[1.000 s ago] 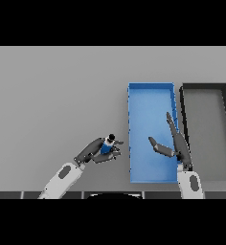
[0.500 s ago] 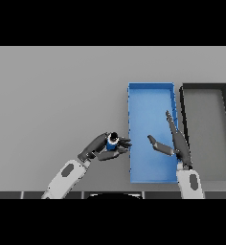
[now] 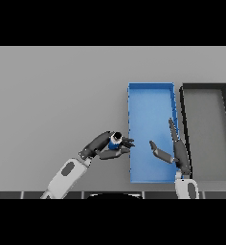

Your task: Pick up the blue pipe and place it into the blue bin.

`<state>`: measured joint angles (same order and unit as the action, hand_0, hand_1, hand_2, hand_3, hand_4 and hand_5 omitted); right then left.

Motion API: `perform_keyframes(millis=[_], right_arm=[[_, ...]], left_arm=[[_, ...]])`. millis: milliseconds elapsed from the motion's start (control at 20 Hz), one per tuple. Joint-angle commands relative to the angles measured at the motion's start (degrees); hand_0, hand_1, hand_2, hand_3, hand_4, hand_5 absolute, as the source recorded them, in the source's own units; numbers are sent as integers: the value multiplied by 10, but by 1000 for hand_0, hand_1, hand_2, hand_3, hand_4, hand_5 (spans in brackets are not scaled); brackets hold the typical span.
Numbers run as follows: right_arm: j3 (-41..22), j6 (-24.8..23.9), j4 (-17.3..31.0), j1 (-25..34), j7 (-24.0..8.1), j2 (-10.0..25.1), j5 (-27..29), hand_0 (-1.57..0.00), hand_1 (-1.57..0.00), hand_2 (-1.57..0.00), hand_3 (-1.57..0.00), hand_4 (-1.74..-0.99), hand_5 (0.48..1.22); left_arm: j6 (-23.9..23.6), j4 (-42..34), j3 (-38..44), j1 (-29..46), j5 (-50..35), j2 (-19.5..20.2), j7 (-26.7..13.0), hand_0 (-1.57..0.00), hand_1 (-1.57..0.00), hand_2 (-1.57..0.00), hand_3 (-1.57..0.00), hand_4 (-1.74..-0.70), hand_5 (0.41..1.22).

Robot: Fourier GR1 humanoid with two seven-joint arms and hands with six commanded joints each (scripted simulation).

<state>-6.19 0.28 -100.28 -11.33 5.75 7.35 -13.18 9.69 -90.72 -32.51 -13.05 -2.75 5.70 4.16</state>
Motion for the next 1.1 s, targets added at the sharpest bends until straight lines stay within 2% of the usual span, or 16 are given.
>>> perform_keyframes(millis=[0,150,250,350,450,500,600,700,800,1000,1050], right_arm=[[-8,-21,-18,-28,-1,-18,-14,1,1,1,1,-1121,578],[-33,-78,-63,-115,5,-71,-57,1,1,1,1,-1157,578],[-37,-96,-77,-119,-13,-86,-70,1,-3,1,1,-1191,577],[-34,-90,-94,-127,16,-87,-48,1,-19,-18,1,-1178,569],[-33,-56,-129,-130,58,-80,6,1,-17,-32,1,-1172,579],[-34,-41,-150,-126,62,-69,20,1,-14,-25,1,-1175,592],[-33,-8,-190,-115,36,-36,41,1,-8,-16,1,-1163,592],[-45,31,-210,-101,-43,-8,49,1,-5,-10,1,-1171,579],[-64,63,-232,-83,-93,14,47,1,-3,-6,1,-1185,554],[-93,109,-264,-17,-146,47,43,1,-1,-2,1,-1230,531],[-106,119,-264,0,-166,45,46,1,0,-1,1,-1246,526]], left_arm=[[-2,5,-2,-3,7,-8,-5,-1569,-1570,-1570,-1570,-1473,1220],[5,8,3,-1,13,-13,0,-1570,-1570,-1570,-1570,-1474,1220],[13,7,6,0,17,-14,1,-1570,-1571,-1571,-1571,-1474,1220],[19,-1,7,6,20,-15,2,-1571,-1571,-1571,-1571,-1475,1221],[18,-2,7,9,28,-22,-2,-1571,-1571,-1571,-1571,-1475,1221],[19,-7,9,12,30,-22,-5,-1571,-1571,-1571,-1571,-1475,1221],[26,-12,18,17,31,-15,-6,-1571,-1571,-1571,-1571,-1474,1221],[28,-2,18,16,43,-22,-2,-1571,-1571,-1571,-1571,-1474,1221],[33,-4,23,9,46,-26,-6,-1571,-1571,-1571,-1571,-1473,1221],[41,-14,22,15,60,-31,-11,-1571,-1571,-1571,-1571,-1474,1221],[46,-11,25,13,59,-32,-12,-1571,-1571,-1571,-1571,-1474,1221]])
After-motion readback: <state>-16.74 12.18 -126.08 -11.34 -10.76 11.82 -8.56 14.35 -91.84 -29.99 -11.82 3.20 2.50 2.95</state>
